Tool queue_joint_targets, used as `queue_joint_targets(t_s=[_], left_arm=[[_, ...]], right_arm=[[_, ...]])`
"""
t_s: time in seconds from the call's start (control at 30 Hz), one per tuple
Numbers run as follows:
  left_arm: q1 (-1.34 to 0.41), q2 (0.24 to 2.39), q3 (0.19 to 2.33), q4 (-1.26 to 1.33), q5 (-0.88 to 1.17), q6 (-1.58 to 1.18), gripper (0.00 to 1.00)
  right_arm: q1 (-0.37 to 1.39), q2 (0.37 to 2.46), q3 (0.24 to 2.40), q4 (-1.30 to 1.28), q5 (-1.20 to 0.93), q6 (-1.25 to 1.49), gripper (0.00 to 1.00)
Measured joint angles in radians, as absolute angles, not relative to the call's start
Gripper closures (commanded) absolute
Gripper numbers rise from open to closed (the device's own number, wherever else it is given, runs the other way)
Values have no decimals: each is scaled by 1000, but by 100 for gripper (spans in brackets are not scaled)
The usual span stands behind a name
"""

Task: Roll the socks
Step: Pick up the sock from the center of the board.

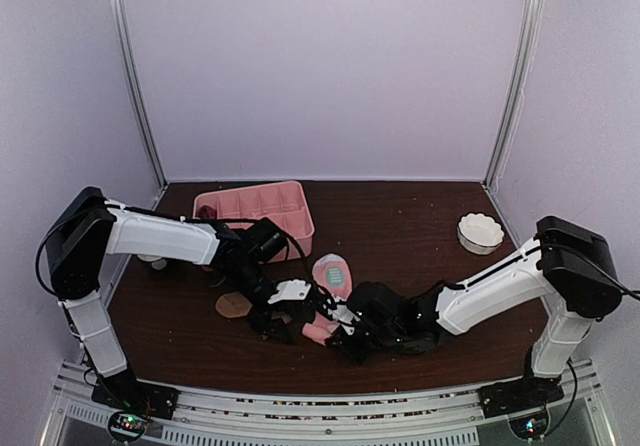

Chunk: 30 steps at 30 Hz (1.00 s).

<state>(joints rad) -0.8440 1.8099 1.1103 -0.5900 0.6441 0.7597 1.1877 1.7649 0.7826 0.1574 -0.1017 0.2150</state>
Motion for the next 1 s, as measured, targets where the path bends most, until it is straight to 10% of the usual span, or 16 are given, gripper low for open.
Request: queue_joint_targets(t_s=[0.4,1.0], left_arm=[[-879,1795,1045,-398,620,734,42],[-918,1891,1102,-361,561,782,92]], right_arm=[[1072,1810,712,341,-373,418,100],[1023,1886,665,561,-524,523,93]])
